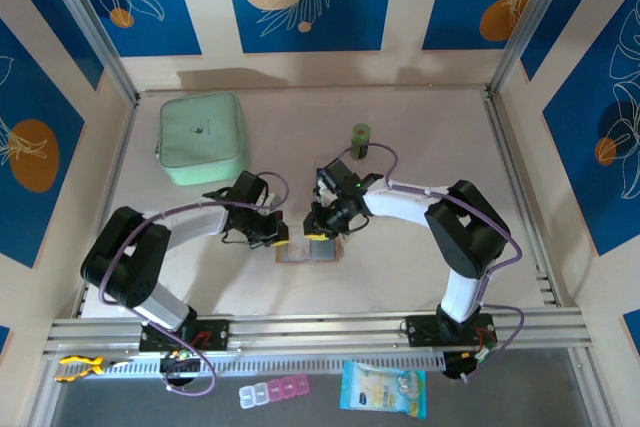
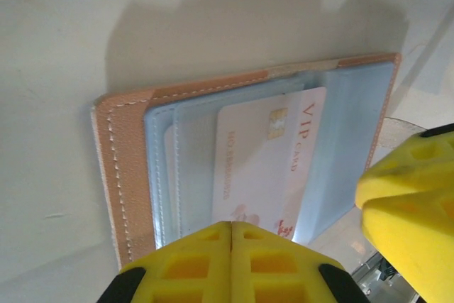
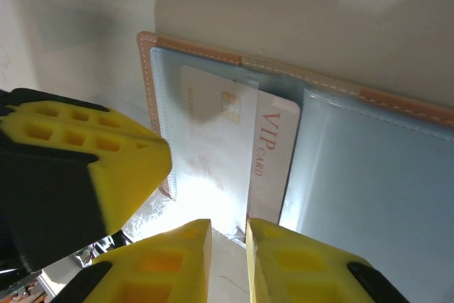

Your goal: Take the credit cards out of the card holder

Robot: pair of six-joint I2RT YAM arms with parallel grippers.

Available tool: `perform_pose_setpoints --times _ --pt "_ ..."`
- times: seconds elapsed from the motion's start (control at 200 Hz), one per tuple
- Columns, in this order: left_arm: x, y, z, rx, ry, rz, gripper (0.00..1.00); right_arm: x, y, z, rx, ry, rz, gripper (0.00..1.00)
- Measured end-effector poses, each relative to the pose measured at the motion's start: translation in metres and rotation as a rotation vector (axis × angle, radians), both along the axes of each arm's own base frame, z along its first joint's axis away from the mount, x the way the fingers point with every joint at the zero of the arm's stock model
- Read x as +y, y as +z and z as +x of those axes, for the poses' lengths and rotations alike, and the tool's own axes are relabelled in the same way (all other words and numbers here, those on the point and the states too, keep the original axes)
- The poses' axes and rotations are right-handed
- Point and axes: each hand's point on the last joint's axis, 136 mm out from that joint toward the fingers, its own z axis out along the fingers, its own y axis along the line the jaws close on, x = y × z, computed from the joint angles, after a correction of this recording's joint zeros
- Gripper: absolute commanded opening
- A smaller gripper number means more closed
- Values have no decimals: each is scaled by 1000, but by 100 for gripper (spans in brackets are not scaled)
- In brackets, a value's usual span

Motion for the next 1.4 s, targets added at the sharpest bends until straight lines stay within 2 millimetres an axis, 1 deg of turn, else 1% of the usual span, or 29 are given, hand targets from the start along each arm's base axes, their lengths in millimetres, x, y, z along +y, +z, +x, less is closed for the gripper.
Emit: perform_pose_setpoints --times 0.185,0.41,0.53,0.66,0.945,1.185,1.401 --pt "1 -9 -2 22 -1 15 0 3 -4 -2 19 6 10 22" --pt "0 -10 -1 20 -2 11 0 1 -20 -4 51 7 -9 22" --pt "0 -10 -1 20 -2 11 0 0 -24 -4 60 2 -16 22" --pt "0 -10 -1 20 -2 11 0 -1 -24 -4 61 1 -17 25" --pt "0 -10 -1 20 -2 11 0 -2 -25 -4 59 -2 -25 25" --pt "0 -10 -1 20 -2 11 0 -3 -24 -4 53 -3 -22 25" --pt "0 -10 -1 20 -2 11 0 -6 -24 -9 48 -6 -2 24"
